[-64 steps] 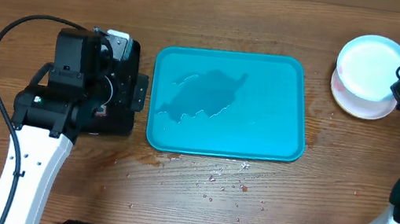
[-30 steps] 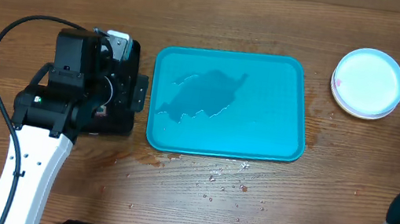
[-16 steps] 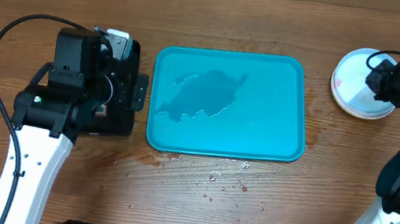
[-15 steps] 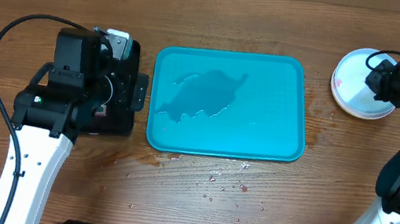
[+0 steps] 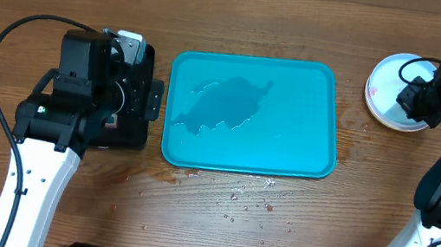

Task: Clean dirty plates on tray and stack at the side
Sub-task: 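Lower the white plate onto the plate stack and release it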

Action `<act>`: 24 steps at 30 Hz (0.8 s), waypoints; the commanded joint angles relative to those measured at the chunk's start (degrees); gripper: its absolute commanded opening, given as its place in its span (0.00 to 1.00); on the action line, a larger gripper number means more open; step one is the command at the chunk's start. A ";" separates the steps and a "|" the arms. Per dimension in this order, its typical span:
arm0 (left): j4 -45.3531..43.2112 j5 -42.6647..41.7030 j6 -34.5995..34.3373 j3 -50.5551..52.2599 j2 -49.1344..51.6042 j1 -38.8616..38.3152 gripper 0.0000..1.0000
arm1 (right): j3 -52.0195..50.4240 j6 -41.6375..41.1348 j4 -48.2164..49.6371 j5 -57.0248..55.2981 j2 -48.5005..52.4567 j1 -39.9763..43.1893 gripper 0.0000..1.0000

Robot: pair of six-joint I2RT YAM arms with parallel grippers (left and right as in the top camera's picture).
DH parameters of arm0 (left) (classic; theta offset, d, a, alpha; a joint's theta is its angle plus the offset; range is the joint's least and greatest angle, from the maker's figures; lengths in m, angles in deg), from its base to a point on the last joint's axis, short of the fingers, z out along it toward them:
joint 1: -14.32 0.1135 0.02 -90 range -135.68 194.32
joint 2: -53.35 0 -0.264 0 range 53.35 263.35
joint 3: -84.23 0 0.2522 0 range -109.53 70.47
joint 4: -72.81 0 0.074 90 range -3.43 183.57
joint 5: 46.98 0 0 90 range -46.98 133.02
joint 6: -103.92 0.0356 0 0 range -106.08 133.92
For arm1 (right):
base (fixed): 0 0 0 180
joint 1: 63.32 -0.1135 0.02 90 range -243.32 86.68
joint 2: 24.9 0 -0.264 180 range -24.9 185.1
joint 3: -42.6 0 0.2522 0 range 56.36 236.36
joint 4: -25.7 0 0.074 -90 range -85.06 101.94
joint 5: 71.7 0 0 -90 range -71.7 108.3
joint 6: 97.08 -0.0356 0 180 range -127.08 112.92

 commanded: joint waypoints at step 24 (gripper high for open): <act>-0.68 0.37 -0.31 -0.81 0.24 -0.24 1.00 | -1.75 0.02 -4.68 -0.72 0.24 0.09 0.04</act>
